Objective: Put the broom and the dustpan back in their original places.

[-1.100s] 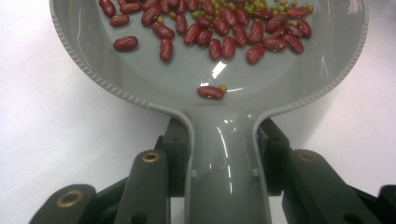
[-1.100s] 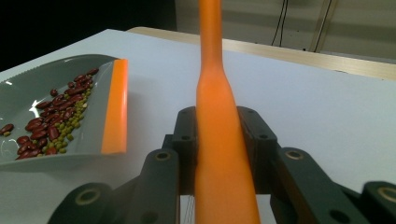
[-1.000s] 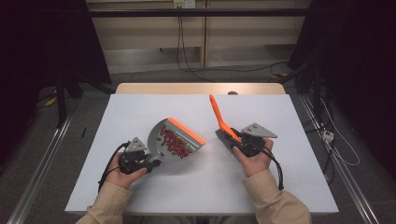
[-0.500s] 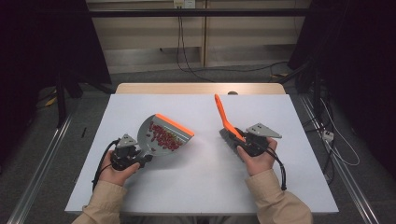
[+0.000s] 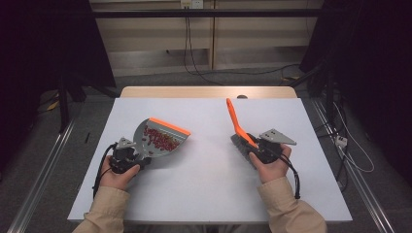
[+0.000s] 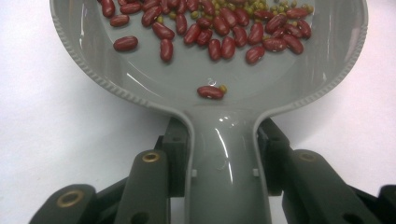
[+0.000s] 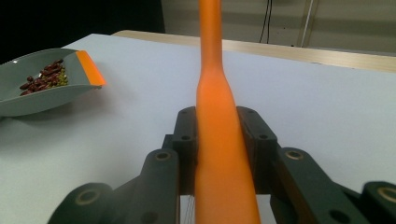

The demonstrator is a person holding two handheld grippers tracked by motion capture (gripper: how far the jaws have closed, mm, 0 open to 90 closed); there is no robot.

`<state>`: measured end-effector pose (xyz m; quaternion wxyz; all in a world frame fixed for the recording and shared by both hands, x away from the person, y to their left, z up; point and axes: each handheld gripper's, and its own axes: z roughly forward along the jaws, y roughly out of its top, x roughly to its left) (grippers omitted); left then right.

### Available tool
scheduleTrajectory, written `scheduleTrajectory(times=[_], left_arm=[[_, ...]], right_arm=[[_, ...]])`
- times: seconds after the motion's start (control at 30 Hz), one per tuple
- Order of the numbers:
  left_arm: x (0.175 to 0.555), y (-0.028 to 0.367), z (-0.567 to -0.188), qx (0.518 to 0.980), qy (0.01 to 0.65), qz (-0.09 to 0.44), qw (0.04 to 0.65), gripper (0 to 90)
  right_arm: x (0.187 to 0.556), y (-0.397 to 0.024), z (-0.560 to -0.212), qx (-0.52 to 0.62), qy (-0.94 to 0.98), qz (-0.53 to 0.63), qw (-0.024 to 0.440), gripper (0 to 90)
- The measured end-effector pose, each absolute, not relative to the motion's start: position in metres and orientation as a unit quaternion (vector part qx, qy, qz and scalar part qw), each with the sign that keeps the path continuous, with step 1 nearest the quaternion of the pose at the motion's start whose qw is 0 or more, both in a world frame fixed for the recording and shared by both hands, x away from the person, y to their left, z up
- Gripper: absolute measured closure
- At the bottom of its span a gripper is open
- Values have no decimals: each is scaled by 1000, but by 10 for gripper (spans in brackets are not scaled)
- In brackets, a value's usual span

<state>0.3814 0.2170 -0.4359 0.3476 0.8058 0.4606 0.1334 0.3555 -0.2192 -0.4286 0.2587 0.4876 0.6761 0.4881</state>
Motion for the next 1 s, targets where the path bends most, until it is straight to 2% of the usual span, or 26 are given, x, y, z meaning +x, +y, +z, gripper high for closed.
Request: scheduleTrajectory(times=[1.0], left_arm=[[398, 229, -446, 774, 529, 153, 312, 638]], right_arm=[[362, -228, -434, 501, 672, 477, 265, 713]])
